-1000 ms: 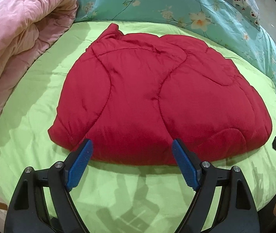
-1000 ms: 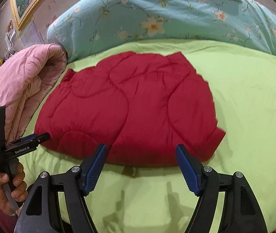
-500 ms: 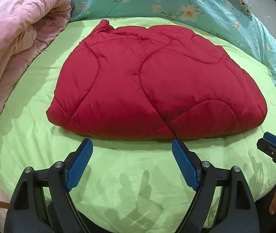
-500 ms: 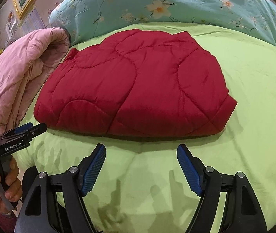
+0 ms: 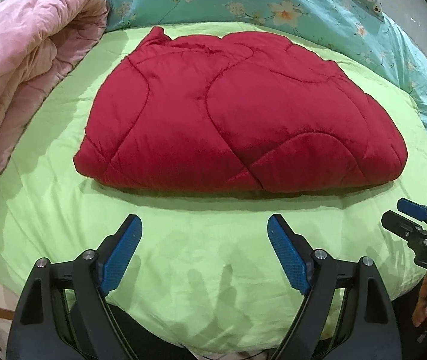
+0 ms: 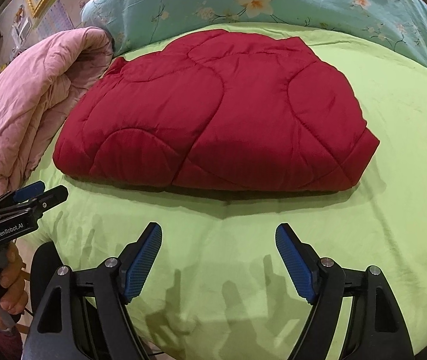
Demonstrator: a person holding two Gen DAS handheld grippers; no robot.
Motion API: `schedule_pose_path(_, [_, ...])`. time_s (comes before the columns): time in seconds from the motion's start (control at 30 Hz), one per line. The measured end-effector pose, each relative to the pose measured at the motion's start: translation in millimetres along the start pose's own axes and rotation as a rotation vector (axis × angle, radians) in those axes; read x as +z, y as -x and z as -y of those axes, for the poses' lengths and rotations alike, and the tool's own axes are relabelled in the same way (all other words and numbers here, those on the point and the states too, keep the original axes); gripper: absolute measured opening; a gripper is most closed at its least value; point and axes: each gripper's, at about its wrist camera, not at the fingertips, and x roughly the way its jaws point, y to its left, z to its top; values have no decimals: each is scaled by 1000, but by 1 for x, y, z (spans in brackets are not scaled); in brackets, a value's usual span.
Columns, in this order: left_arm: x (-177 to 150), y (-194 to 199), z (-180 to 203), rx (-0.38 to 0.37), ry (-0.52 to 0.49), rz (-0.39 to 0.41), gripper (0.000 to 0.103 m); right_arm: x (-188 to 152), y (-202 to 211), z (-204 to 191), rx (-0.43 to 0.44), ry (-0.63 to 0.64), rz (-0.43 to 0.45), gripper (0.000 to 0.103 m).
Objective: Fold large clothes
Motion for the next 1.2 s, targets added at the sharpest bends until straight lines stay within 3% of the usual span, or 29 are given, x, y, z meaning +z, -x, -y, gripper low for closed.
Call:
schedule_pose_path(0.23, [-6, 0, -1, 3, 6, 6, 86, 3, 10, -7, 28, 61, 61, 83])
schedule_pose_path(0.3, [-6, 3, -2, -12, 24, 19, 86, 9, 13, -1, 103, -7, 67, 84])
schedule_pose_path(0.37, [-7, 6, -4, -41, 48, 34, 86, 11, 13, 4, 157, -69, 63, 94])
schedule_pose_path(0.4, [-7, 7, -4, -43, 56, 42, 86, 11, 11, 3, 154, -69, 45, 98])
schedule_pose_path(0.5, [-4, 4, 0, -33, 14, 30, 86, 8, 0, -11, 103, 36, -36, 98])
schedule_pose_path(0.57, [2, -3, 8, 8, -65, 6, 86, 9, 2, -20, 2, 109, -2, 98])
schedule_pose_path(0.63, [8, -5, 10, 42, -88, 19, 86, 15, 9, -26, -4, 141, 47, 99])
schedule_pose_path(0.73, [21, -5, 6, 11, -70, 37, 86, 29, 9, -18, 25, 102, 96, 99])
schedule_pose_path(0.9, [48, -9, 0, 8, -45, 103, 86, 52, -6, -3, -36, 38, 131, 99])
schedule_pose_path(1.03, [68, -42, -12, 10, -8, 42, 87, 72, -29, 10, -62, 2, 110, 99])
schedule_pose_path(1.2, [77, -59, -14, 22, -55, 23, 102, 85, -60, 19, -96, 1, 65, 103])
